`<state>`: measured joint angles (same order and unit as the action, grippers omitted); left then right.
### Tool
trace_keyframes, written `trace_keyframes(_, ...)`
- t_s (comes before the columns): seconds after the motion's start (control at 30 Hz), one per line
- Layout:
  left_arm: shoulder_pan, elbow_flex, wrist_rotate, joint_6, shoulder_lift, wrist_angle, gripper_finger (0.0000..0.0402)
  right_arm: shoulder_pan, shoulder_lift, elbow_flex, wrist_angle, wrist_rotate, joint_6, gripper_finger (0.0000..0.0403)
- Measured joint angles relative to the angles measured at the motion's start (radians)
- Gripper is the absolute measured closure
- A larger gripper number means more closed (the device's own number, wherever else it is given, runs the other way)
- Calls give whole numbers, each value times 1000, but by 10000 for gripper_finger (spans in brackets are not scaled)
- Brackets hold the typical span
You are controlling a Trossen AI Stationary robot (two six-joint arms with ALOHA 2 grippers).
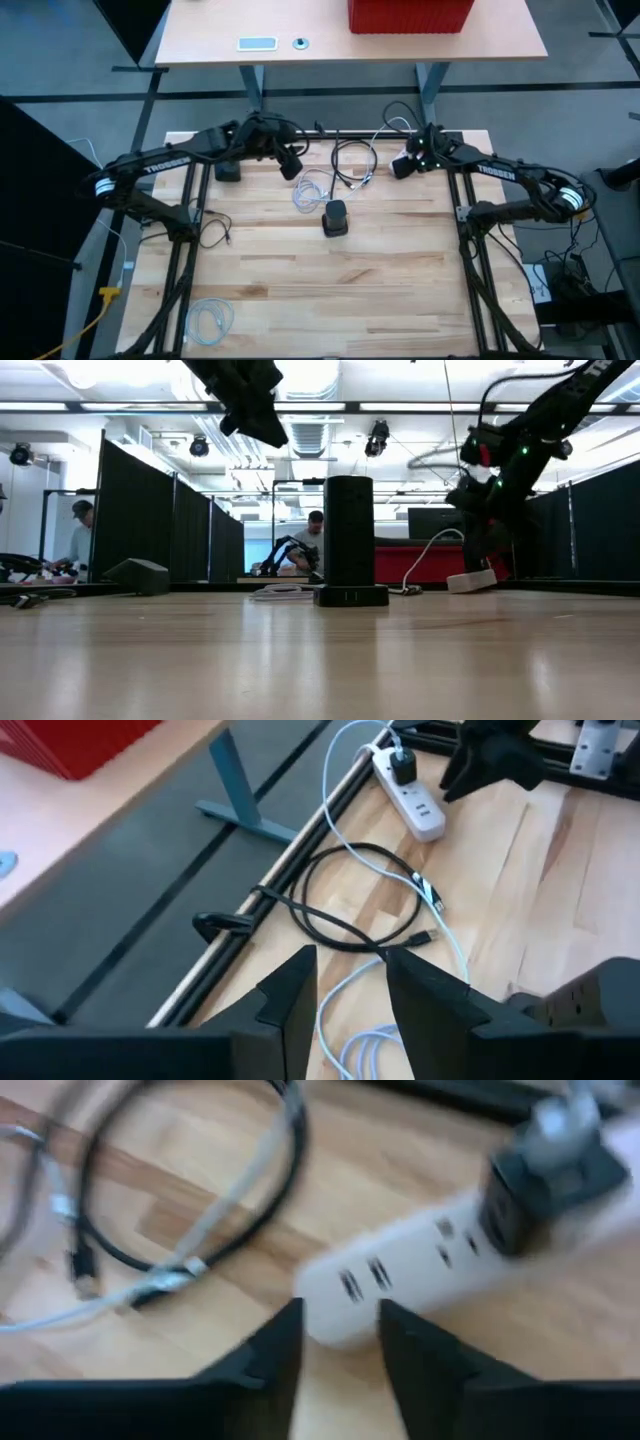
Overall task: Insert USB
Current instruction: Insert the black charger adapter into the white outlet extension, then insert the top black charger cable into the white outlet extension
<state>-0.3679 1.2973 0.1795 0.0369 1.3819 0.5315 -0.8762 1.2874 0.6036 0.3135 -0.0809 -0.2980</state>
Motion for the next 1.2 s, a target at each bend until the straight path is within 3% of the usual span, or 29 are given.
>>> trace_keyframes(0.4, 7, -4, -35, 75, 41, -15, 299, 41, 88, -14, -138, 66, 136, 398)
trace_keyframes(0.63, 28, -4, -36, 141, 42, -7, 300, 43, 113, -43, -226, 80, 143, 403)
trace_keyframes(0.87, 38, -4, -35, 176, 43, -7, 300, 40, 28, -46, -183, 74, 159, 403)
trace_keyframes(1.2, 38, -5, -33, 149, 54, -15, 300, 74, -1, -44, -187, -189, 219, 403)
